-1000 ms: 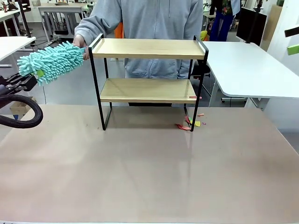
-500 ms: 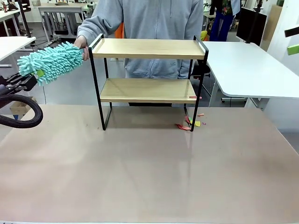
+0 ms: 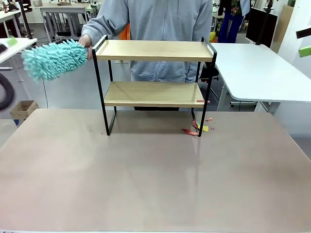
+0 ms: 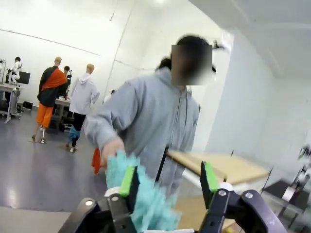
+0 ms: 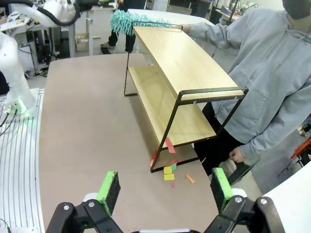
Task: Clean the shelf.
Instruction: Hand the Duster back to the human.
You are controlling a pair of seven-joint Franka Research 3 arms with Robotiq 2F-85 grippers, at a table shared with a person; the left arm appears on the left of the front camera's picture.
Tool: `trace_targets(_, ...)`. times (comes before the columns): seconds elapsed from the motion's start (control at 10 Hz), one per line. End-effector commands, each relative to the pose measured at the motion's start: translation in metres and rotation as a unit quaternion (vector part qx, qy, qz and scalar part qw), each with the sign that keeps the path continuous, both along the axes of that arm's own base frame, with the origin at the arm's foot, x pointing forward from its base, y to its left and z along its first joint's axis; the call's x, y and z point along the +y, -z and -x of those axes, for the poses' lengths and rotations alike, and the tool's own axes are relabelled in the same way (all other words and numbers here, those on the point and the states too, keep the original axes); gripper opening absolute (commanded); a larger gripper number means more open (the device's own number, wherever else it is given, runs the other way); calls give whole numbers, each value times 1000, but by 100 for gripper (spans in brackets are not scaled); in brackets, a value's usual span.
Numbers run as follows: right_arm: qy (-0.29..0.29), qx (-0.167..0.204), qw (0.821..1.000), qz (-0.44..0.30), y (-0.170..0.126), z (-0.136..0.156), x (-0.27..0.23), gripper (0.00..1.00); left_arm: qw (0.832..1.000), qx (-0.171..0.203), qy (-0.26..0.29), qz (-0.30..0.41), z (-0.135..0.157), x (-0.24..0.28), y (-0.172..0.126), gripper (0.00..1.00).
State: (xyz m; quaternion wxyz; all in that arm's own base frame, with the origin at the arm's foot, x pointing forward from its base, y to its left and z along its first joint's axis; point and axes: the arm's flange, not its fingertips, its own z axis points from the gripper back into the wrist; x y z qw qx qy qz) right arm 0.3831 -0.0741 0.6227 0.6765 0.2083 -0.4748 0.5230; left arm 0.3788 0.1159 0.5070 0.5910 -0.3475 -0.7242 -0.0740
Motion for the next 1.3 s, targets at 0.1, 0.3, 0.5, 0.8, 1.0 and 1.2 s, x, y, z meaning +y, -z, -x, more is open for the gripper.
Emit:
trace_targets(0.1,-5,1,1000,4,-3,0,-2,100,993,10,-7,114,4,93,-83,100)
trace_targets(0.3,-5,1,1000,4,-3,0,-2,100,983,38,-32,176,-20,154,-96,100)
trace_targets(0.5,-5,1,1000,4,-3,0,-2,100,988,22,-36,151,9,139,-102,100)
trace_targets(0.8,-5,1,1000,4,-3,0,-2,100,988,22,-36,151,9,139,-102,100)
trace_targets(1.0,-5,1,1000,4,-3,0,-2,100,988,22,-36,151,9,139,-102,100)
trace_targets(1.2,-5,1,1000,4,-3,0,-2,100,988,22,-36,151,9,139,-102,100)
